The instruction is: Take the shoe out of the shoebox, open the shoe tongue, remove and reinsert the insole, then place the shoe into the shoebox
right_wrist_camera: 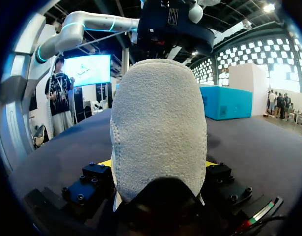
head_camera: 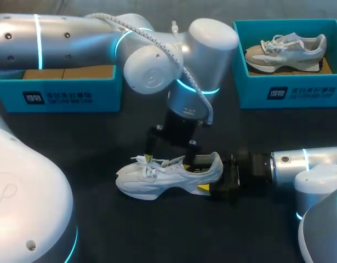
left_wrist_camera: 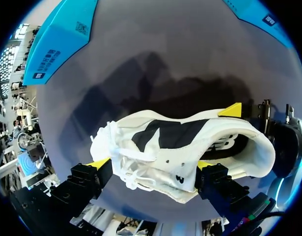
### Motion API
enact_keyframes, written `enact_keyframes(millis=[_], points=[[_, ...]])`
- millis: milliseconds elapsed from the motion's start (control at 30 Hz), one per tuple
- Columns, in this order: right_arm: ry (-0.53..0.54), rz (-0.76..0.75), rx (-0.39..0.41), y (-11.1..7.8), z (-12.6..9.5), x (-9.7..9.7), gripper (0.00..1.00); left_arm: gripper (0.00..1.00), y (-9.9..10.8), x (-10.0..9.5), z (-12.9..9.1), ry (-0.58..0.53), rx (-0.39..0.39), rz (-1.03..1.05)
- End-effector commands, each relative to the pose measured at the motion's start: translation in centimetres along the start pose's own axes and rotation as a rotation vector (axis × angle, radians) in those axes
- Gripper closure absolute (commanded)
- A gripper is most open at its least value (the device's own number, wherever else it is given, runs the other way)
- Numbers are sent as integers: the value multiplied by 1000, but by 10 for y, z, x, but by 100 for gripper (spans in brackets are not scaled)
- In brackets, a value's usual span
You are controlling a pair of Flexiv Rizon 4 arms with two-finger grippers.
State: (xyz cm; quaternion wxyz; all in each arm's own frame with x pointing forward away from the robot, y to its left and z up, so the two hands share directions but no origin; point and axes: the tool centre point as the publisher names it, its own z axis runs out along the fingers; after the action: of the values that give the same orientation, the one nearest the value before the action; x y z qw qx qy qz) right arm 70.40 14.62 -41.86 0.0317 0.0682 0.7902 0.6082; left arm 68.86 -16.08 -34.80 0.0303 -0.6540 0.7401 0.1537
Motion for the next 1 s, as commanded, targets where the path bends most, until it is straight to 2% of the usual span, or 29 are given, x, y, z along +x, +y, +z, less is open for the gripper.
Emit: enact_keyframes(millis=[33, 600, 1000], points=[[-1, 1, 2, -2, -1, 0, 100, 0, 3, -7, -4, 7, 11, -7], [-1, 1, 2, -2, -1, 0, 100, 0, 10, -10, -10, 29, 30, -24], [-1, 1, 2, -2, -1, 0, 100, 10, 18, -18, -13, 51, 44, -48]])
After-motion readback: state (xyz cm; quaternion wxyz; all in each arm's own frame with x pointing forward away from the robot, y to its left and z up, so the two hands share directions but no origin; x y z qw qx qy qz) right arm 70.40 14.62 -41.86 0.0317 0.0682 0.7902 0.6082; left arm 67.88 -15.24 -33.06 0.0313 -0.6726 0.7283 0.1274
